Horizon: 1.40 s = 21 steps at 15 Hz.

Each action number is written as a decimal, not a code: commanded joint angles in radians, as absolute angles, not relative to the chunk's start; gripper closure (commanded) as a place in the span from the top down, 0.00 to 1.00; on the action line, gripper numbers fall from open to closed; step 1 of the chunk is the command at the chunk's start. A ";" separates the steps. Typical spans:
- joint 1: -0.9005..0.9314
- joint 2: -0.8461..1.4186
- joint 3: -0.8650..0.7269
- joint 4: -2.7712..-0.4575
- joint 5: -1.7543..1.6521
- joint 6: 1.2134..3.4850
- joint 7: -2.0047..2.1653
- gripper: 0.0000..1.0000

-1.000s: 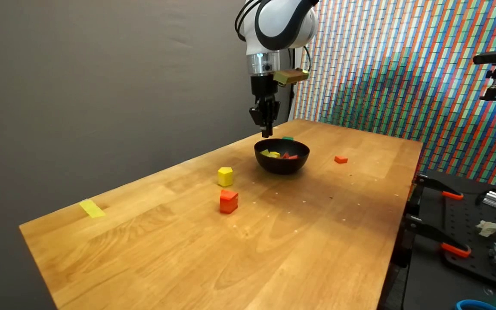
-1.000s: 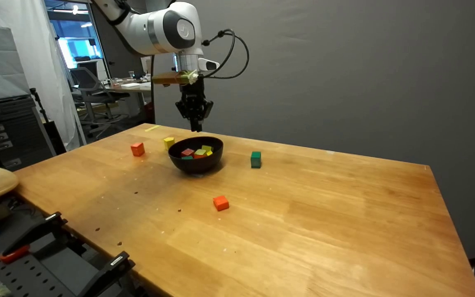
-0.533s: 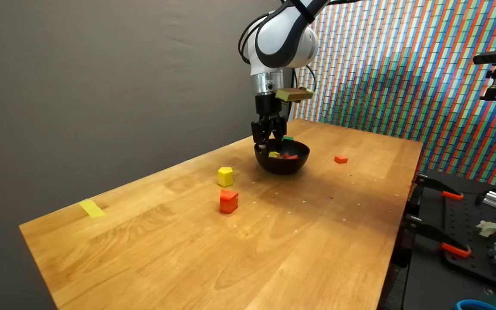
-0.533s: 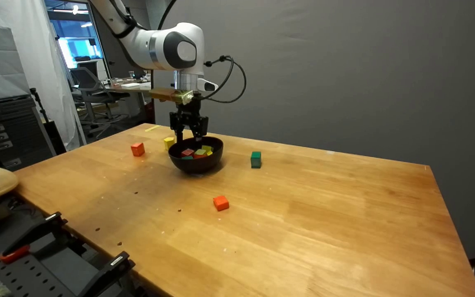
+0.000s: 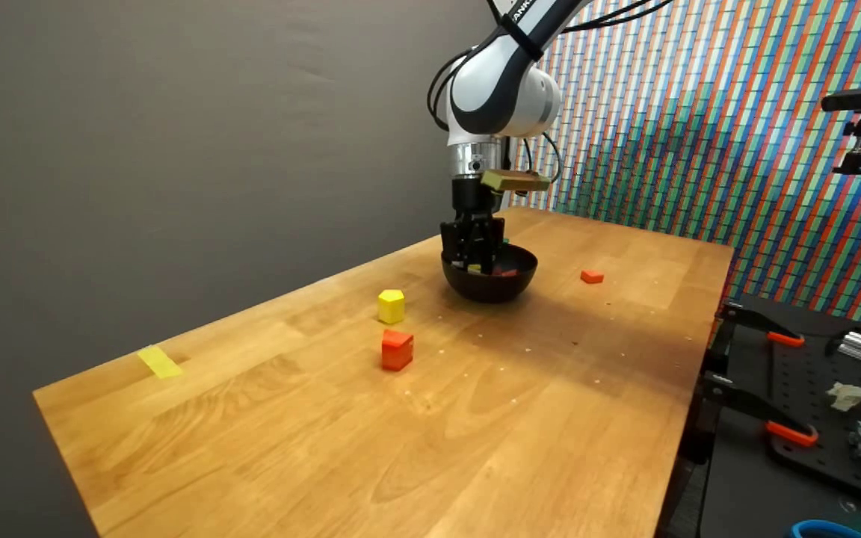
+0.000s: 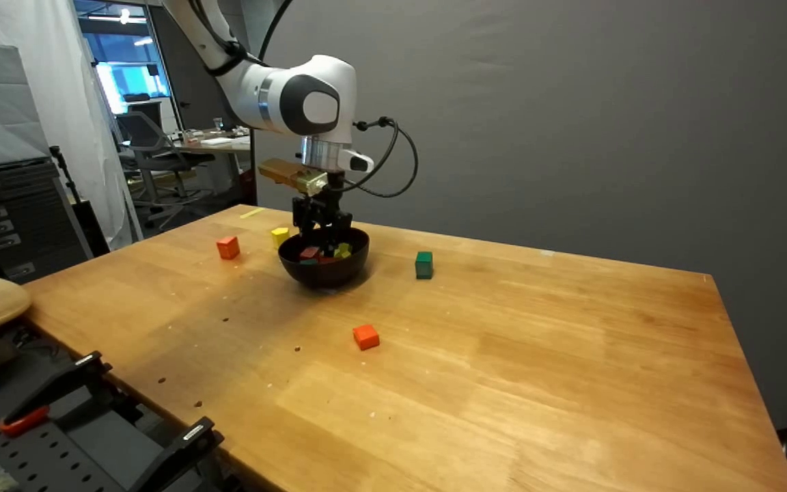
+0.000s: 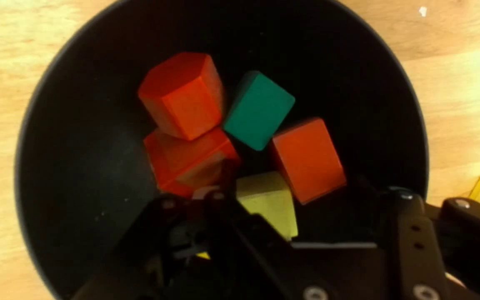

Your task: Remove the cubes from the bowl

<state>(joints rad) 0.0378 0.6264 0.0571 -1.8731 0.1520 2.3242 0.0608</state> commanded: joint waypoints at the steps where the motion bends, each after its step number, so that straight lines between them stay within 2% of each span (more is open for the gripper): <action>1: 0.015 0.623 0.081 -1.894 0.193 2.360 0.033 0.54; 2: 0.018 0.625 0.081 -1.894 0.193 2.354 0.034 0.53; 3: 0.020 0.628 0.082 -1.893 0.191 2.350 0.033 0.59; 5: 0.021 0.631 0.086 -1.895 0.190 2.347 0.033 0.64; 6: 0.019 0.627 0.089 -1.898 0.193 2.345 0.030 0.60; 8: 0.019 0.606 0.088 -1.907 0.189 2.347 0.031 0.58; 9: 0.018 0.587 0.087 -1.916 0.186 2.343 0.028 0.34; 10: 0.022 0.573 0.082 -1.922 0.181 2.344 0.034 0.33; 12: 0.029 0.541 0.075 -1.936 0.171 2.350 0.045 0.16; 13: 0.031 0.523 0.072 -1.943 0.169 2.351 0.049 0.10; 15: 0.028 0.488 0.074 -1.962 0.175 2.365 0.045 0.15; 21: 0.024 0.379 0.111 -2.033 0.202 2.393 -0.023 0.14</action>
<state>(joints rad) 0.0311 0.4699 0.0801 -1.9598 0.1739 2.3587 0.0399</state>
